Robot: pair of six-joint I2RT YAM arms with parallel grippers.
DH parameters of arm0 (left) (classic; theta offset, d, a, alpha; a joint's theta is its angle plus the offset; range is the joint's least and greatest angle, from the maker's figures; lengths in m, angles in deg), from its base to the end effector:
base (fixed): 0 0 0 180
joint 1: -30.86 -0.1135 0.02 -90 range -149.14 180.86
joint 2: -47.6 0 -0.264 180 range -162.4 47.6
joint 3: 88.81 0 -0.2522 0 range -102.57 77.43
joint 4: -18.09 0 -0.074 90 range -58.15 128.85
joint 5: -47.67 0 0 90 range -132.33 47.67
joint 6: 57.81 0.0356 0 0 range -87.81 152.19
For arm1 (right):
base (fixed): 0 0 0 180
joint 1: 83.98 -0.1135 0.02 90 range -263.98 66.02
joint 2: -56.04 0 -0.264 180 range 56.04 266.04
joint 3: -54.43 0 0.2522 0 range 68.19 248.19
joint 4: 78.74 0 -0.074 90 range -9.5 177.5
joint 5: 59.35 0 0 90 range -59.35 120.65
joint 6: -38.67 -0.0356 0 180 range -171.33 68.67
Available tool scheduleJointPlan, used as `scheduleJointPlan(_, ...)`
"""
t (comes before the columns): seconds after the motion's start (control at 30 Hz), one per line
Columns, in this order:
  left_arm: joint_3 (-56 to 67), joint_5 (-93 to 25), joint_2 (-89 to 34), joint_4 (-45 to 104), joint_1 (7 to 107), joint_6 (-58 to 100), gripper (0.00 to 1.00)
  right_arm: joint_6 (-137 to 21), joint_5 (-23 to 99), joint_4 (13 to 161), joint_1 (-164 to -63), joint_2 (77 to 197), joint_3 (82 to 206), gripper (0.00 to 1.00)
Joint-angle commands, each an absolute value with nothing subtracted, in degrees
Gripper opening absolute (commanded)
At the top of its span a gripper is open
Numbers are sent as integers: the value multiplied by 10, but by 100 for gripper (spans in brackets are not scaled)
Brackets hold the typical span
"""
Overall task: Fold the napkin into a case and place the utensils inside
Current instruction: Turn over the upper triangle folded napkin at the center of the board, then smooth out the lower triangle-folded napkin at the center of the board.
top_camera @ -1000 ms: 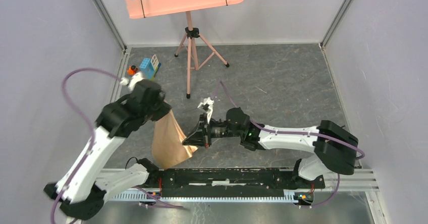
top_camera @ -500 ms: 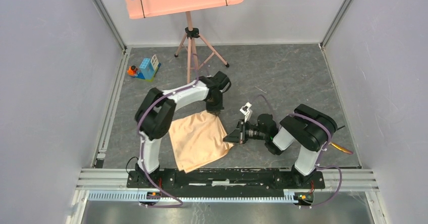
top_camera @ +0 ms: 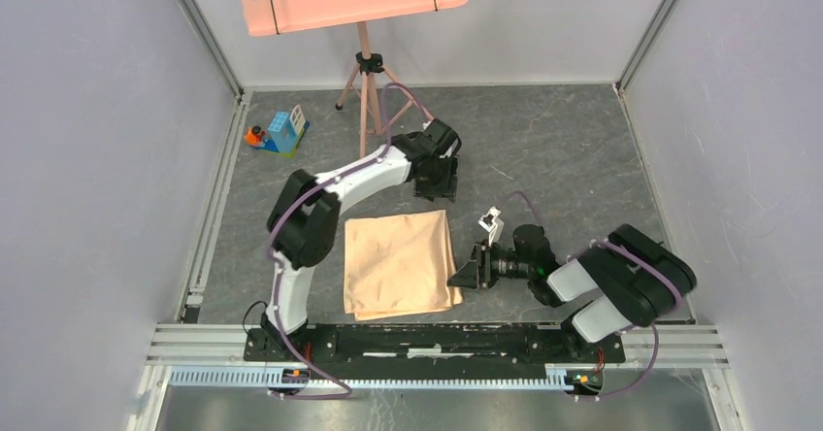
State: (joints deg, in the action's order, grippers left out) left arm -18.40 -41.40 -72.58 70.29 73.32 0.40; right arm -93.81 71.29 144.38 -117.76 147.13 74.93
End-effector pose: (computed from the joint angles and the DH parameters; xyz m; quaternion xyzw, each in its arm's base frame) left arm 0.3321 -0.3047 0.1979 0.0923 0.9675 -0.1483 0.1828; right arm 0.1521 0.1296 0.0930 -0.1189 0.8129 0.5340 0.1996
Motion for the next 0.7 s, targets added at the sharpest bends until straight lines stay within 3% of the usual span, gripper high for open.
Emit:
scheduleJointPlan(0.0, -125, -371, -578, 686, 739, 46, 64, -852, 707, 1279, -1164, 1387, 752, 56)
scheduleJointPlan(0.17, 29, -331, -454, 679, 765, 19, 71, -808, 704, 1201, -1162, 1361, 766, 59)
scheduleJointPlan(0.33, 159, -315, -372, 633, 850, -75, 69, -804, 701, 1192, -1162, 1350, 760, 45)
scheduleJointPlan(0.67, 159, -345, -450, 607, 967, -118, 61, -807, 701, 1195, -1173, 1317, 728, 36)
